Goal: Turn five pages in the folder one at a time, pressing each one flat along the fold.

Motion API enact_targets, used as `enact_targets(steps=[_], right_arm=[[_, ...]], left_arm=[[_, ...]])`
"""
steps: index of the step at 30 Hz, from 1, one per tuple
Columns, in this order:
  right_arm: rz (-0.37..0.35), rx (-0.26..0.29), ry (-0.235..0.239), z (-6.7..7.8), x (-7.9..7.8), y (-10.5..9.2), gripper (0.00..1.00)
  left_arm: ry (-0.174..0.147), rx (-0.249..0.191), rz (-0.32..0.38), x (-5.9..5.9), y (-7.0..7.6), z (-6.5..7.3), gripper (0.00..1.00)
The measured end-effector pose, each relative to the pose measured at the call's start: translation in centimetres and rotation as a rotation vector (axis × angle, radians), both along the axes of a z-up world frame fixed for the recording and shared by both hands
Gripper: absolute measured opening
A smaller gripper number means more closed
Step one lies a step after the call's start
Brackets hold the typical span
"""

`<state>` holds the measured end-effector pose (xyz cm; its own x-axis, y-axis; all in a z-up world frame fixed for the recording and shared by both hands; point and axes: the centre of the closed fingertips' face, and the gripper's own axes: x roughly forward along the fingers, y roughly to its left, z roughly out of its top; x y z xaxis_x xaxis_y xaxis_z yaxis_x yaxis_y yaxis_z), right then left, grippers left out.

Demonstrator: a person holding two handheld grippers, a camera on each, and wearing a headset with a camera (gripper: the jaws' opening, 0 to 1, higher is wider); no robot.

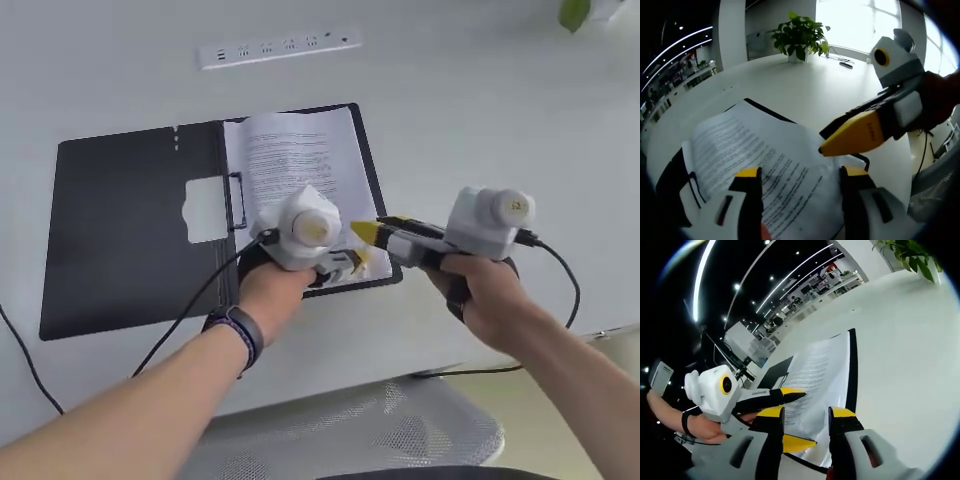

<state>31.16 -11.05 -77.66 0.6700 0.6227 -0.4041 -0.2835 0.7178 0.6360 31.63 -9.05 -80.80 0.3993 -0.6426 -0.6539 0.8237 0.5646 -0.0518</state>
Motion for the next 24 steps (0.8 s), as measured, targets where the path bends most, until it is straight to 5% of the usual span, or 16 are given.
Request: enact_targets(steps=[7, 16, 24], right_arm=[[-0.018, 0.037, 0.024, -0.63, 0.43, 0.02, 0.29], [-0.055, 0.085, 0.055, -0.99, 0.75, -0.50, 0.07], [-0.079, 0.129, 0.067, -0.57, 0.64, -0.44, 0.01]], left_arm=[[0.003, -0.004, -0.001, -0.01, 0.01, 0.03, 0.64], [0.008, -0.006, -0.002, -0.03, -0.02, 0.10, 0.64], [0.043, -0.020, -0.009, -0.81, -0.01, 0.90, 0.68]])
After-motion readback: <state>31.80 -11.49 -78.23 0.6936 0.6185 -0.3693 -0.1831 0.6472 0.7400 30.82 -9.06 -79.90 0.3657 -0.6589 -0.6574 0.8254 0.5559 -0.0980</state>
